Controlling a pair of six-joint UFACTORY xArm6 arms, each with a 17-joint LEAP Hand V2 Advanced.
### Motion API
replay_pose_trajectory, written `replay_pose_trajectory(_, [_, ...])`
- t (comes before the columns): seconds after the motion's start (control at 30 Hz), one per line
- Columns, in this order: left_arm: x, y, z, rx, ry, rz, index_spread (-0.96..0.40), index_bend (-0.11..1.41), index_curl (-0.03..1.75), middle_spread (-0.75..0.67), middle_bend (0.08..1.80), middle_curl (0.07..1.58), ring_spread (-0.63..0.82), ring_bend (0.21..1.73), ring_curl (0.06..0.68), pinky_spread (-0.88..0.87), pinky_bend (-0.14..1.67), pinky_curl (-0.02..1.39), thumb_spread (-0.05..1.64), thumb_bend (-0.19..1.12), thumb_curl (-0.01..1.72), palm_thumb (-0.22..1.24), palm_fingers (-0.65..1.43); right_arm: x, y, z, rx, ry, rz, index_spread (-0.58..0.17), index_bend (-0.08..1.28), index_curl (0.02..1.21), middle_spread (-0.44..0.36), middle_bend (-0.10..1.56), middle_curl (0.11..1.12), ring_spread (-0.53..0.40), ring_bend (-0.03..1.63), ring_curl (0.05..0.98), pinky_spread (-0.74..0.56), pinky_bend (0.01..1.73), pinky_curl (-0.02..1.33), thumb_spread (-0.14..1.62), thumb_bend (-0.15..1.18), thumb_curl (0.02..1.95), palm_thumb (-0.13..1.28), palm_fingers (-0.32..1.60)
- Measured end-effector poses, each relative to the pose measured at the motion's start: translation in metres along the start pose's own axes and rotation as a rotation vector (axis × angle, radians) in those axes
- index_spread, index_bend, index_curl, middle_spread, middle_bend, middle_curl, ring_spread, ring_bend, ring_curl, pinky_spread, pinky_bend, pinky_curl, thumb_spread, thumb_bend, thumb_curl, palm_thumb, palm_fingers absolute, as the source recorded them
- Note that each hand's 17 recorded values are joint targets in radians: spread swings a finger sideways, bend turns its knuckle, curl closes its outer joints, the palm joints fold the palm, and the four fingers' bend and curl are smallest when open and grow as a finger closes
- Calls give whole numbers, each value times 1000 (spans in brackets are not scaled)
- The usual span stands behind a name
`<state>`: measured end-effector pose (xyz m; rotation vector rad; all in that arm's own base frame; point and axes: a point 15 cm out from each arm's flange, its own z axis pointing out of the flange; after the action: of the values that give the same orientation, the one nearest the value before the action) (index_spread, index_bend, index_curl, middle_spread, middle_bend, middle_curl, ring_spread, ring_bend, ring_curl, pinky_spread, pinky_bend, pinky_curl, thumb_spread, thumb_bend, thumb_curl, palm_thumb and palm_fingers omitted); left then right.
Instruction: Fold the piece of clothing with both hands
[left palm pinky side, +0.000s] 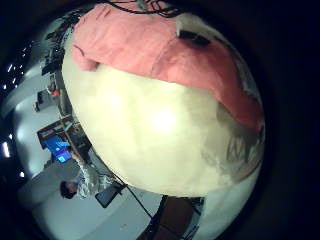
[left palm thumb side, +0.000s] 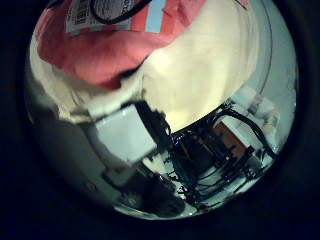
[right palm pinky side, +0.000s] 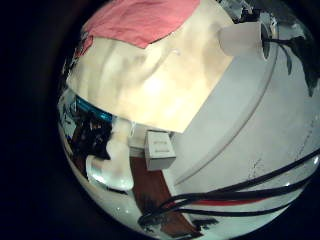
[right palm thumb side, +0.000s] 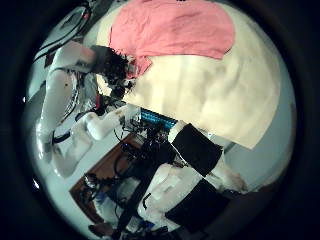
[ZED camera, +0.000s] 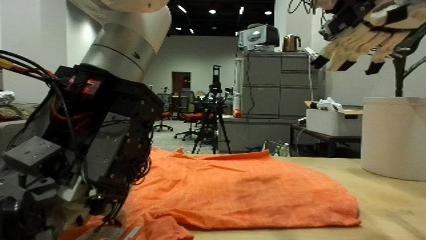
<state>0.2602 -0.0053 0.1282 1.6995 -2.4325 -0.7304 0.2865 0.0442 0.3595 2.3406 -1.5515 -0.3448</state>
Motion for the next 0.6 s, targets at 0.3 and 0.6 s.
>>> replay_pose_trajectory(0.3, [-7, 1, -14, 21, 18, -6, -389, 284, 529, -466, 777, 754, -488, 1151, 479, -652, 952, 549, 905, 46, 523, 880, 1134, 0, 0, 0, 3, 2, 1, -299, 177, 326, 34, 192, 322, 187, 277, 251, 296, 214, 296, 1338, -8, 231, 552, 287])
replay_pose_trajectory(0.6, [-12, 6, -41, 69, 60, -7, -567, 466, 782, -530, 880, 911, -472, 1252, 531, -668, 1069, 607, 901, -7, 622, 895, 1072, 0, -7, 42, -55, -8, -4, -300, 156, 307, 14, 202, 335, 103, 364, 270, 196, 228, 298, 1339, -2, 241, 593, 372])
